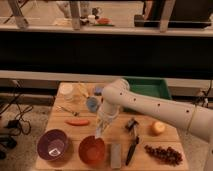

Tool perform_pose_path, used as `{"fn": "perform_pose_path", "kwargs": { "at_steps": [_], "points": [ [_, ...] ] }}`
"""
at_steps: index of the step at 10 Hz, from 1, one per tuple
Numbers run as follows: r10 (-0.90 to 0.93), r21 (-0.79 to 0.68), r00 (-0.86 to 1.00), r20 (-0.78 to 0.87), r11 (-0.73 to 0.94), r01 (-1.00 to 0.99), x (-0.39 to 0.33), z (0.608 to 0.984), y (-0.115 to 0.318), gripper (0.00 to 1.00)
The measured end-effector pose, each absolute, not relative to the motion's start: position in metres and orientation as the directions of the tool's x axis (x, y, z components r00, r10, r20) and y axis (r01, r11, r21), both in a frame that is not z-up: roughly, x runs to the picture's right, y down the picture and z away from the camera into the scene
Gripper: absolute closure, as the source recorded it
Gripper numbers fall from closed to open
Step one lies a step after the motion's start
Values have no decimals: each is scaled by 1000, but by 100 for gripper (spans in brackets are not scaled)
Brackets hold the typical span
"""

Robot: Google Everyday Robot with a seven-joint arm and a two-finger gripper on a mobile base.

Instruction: Place towel in red bowl

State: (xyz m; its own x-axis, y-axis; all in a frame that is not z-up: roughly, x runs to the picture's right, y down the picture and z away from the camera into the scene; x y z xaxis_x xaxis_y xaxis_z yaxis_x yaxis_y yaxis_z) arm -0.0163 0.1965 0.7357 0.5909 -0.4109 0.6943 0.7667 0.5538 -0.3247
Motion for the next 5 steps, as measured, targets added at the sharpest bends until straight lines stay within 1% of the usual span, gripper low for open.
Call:
{"fn": "perform_pose_path", "kwargs": {
  "at_steps": [5],
  "points": [
    [-429, -308, 559, 710, 524, 794, -32, 704, 224, 92]
  ]
}}
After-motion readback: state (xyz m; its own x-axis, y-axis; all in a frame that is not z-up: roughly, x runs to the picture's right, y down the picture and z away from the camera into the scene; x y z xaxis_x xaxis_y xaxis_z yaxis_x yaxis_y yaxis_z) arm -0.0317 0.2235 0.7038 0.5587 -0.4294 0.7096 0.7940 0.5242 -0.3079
